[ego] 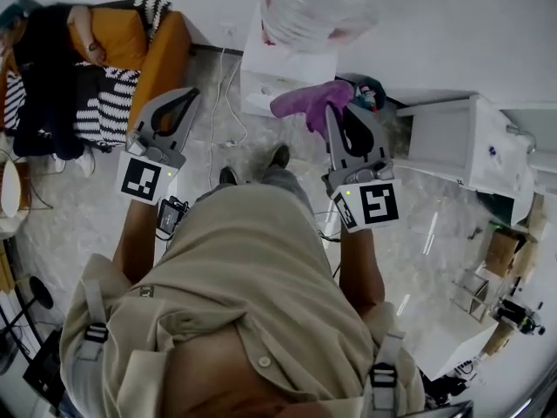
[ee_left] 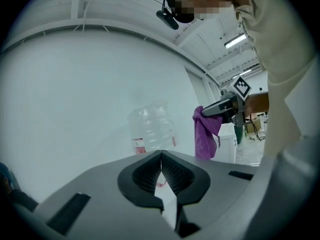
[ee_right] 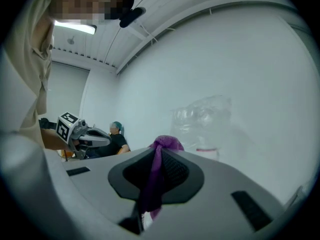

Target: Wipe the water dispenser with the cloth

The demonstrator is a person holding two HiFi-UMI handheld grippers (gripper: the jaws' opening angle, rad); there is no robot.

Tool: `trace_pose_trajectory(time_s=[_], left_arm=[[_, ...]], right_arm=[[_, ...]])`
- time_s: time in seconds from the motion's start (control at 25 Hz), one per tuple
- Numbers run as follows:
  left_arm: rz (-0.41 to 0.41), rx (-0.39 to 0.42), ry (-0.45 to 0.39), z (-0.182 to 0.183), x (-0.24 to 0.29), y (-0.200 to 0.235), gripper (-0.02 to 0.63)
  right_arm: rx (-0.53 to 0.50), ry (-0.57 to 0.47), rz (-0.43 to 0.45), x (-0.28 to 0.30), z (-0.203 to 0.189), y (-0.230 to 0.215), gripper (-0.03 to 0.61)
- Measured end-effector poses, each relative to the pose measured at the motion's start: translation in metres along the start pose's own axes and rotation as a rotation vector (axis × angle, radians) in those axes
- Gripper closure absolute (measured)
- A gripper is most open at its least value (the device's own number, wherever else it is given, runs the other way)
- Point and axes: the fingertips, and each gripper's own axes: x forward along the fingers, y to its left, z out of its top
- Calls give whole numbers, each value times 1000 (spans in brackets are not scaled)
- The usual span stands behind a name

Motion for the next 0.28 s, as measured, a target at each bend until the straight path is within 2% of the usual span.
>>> trace_pose_trajectory(time_s=[0.28], left_arm=[[-31, 1, -2, 2, -29, -35, 597]], right_arm=[[12, -9, -61, -49, 4, 3, 531]])
